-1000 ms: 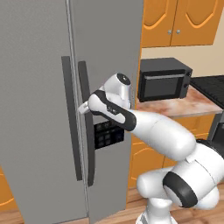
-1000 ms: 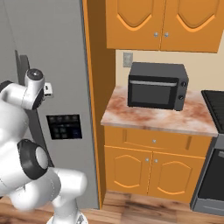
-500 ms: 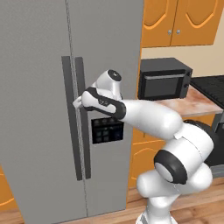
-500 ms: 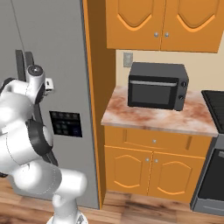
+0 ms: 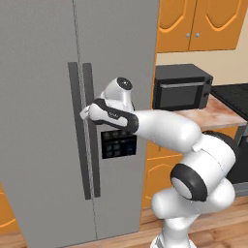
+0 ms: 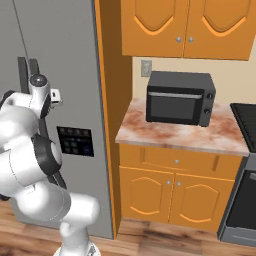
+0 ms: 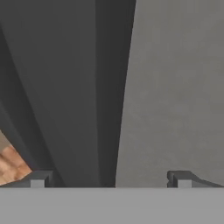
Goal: Take the bottled waters from the counter and place them in the freezer to freeze. Close the freezer door after placing the bottles.
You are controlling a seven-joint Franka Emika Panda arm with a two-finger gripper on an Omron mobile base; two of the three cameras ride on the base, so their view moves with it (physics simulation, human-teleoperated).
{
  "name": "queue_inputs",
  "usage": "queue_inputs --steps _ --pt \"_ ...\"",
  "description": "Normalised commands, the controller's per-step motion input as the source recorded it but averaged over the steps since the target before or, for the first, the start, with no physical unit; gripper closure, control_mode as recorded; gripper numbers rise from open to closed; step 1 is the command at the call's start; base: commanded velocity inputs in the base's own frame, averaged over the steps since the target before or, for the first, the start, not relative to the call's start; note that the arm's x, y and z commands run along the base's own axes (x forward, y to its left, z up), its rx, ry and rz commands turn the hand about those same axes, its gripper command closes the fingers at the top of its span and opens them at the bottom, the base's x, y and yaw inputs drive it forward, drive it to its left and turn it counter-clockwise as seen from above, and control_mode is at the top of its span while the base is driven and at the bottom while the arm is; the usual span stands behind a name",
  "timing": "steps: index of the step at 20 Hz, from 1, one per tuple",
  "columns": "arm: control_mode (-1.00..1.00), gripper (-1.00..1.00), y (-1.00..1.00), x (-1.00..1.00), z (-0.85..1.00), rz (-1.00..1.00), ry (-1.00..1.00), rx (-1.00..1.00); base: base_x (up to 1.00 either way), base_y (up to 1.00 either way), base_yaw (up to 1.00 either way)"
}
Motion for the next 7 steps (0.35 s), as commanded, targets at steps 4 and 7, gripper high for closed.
queue_inputs --steps 4,7 --pt "-1.0 -1.0 0.0 0.45 -0.01 0.0 0.0 -0.05 0.0 0.0 0.0" --pt "-1.0 -1.0 0.0 0.45 -0.03 0.0 0.0 -0.05 0.0 0.0 0.0"
